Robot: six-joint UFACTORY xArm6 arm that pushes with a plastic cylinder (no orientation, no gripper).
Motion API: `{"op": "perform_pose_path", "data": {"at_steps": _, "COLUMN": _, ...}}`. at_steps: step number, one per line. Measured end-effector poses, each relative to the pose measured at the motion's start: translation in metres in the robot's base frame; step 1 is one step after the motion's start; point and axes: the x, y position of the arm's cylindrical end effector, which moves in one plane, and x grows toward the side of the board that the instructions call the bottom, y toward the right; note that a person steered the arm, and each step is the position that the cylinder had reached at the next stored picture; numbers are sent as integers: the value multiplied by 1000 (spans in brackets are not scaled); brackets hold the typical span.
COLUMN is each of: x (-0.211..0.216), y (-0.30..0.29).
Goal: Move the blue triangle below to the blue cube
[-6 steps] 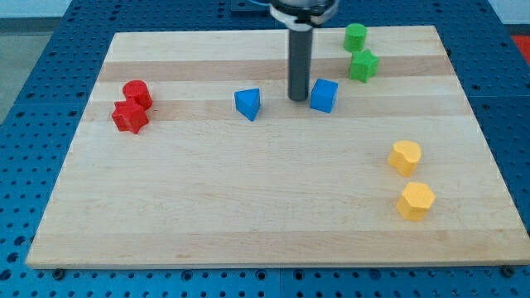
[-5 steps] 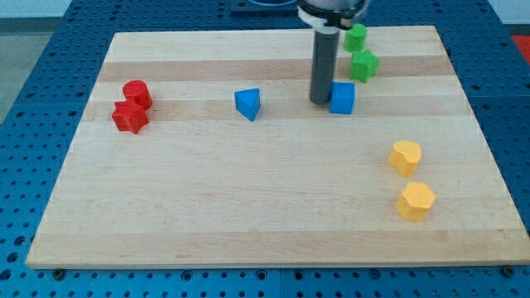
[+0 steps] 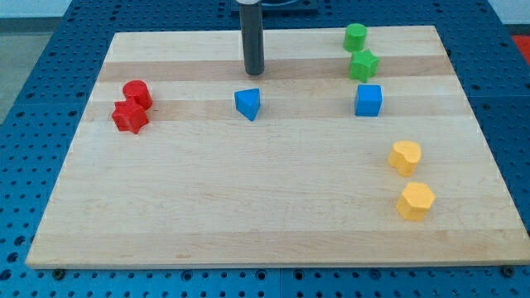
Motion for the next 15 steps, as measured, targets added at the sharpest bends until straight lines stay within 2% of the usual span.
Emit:
{"op": "perform_pose_path", "data": {"at_steps": 1, "x": 1, "y": 0}}
{"op": "perform_pose_path", "data": {"at_steps": 3, "x": 3, "y": -61}}
{"op": "perform_pose_path", "data": {"at_steps": 5, "x": 3, "y": -63}}
{"op": "perform_pose_path", "data": {"at_steps": 6, "x": 33, "y": -58}}
{"op": "perform_pose_path", "data": {"at_steps": 8, "x": 105, "y": 3}}
{"op": "perform_pose_path", "data": {"at_steps": 10, "x": 131, "y": -12}}
{"op": "perform_pose_path", "data": {"at_steps": 13, "x": 141, "y": 92}}
{"op": "perform_pose_path", "data": {"at_steps": 14, "x": 149, "y": 109}}
{"op": "perform_pose_path", "data": {"at_steps": 15, "x": 164, "y": 98}}
